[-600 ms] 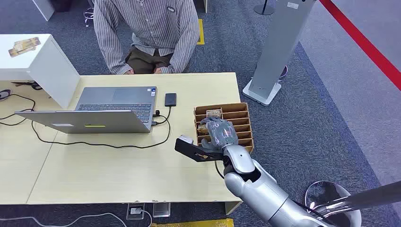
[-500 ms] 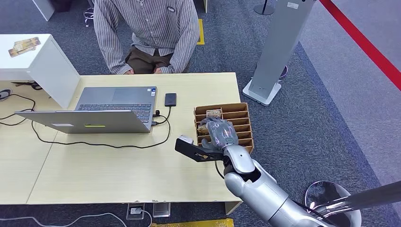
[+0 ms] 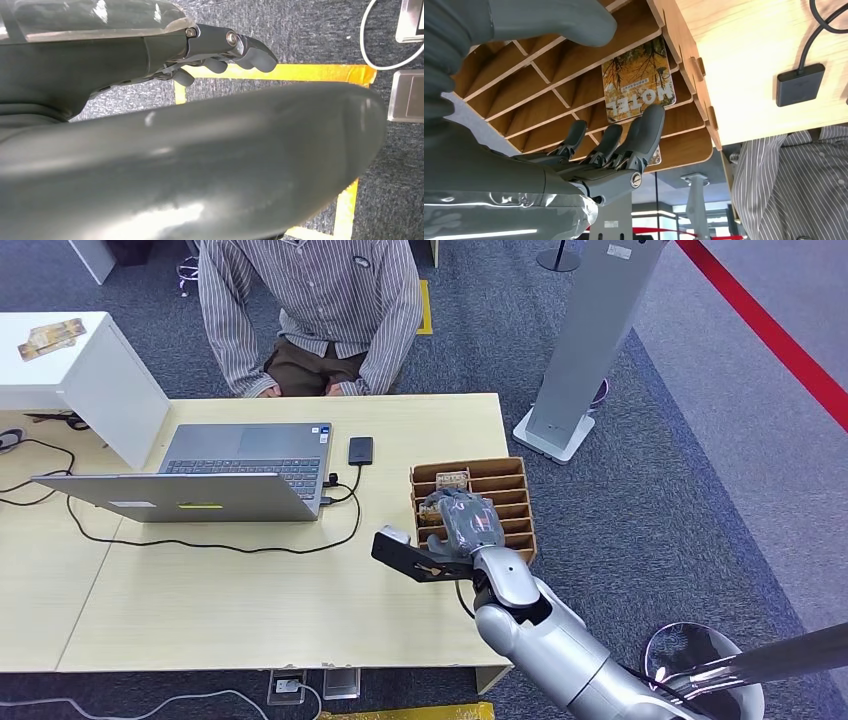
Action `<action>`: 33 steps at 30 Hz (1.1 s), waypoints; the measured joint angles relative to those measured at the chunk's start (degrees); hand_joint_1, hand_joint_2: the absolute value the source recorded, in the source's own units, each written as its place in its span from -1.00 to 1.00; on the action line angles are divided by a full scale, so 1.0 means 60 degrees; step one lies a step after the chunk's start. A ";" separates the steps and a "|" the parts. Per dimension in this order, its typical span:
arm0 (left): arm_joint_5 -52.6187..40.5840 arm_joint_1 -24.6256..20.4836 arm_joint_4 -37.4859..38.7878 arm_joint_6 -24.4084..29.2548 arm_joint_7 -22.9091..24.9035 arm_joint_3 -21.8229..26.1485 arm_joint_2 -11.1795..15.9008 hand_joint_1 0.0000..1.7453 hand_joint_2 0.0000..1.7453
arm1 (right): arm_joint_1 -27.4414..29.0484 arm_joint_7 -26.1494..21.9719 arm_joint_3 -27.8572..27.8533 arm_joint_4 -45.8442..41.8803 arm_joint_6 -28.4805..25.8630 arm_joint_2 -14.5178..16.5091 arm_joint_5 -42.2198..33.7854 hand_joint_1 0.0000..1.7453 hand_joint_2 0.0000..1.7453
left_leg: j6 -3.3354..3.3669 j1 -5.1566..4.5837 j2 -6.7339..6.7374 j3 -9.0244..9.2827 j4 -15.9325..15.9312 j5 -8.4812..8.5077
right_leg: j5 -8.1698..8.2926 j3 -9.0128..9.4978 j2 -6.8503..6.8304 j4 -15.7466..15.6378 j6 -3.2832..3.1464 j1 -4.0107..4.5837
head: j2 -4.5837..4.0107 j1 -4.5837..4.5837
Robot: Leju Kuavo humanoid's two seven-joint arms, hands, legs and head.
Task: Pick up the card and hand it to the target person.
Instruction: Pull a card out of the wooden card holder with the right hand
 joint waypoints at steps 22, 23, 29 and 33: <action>0.0018 0.0000 0.0000 -0.0015 0.0004 0.0000 0.0000 -1.00 -1.00 | -0.0115 -0.0003 -0.0162 0.0162 -0.0246 -0.0007 -0.0174 -0.14 1.00 | 0.0000 0.0000 0.0000 0.0000 0.0000 0.0000 | 0.0000 0.0000 0.0000 0.0000 0.0000 0.0000 | 0.0001 -0.0001; 0.0018 0.0000 0.0000 -0.0015 0.0004 0.0000 0.0000 -1.00 -1.00 | -0.0117 -0.0008 -0.0175 0.0182 -0.0246 -0.0007 -0.0194 -0.14 1.00 | 0.0000 0.0000 0.0000 0.0000 0.0000 0.0000 | 0.0000 0.0000 0.0000 0.0000 0.0000 0.0000 | 0.0001 0.0000; 0.0018 0.0000 0.0000 -0.0015 0.0004 0.0000 0.0000 -1.00 -1.00 | -0.0121 -0.0047 -0.0187 0.0315 -0.0246 -0.0004 -0.0231 -0.12 1.00 | 0.0000 0.0000 0.0000 0.0000 0.0000 0.0000 | 0.0000 0.0000 0.0000 0.0000 0.0000 0.0000 | 0.0002 0.0000; 0.0018 0.0000 0.0000 -0.0015 0.0004 0.0000 0.0000 -1.00 -1.00 | -0.0143 -0.0100 -0.0187 0.0391 -0.0230 0.0000 -0.0232 -0.06 1.00 | 0.0000 0.0000 0.0000 0.0001 0.0000 0.0000 | 0.0000 0.0001 0.0000 0.0000 0.0000 0.0000 | 0.0001 -0.0002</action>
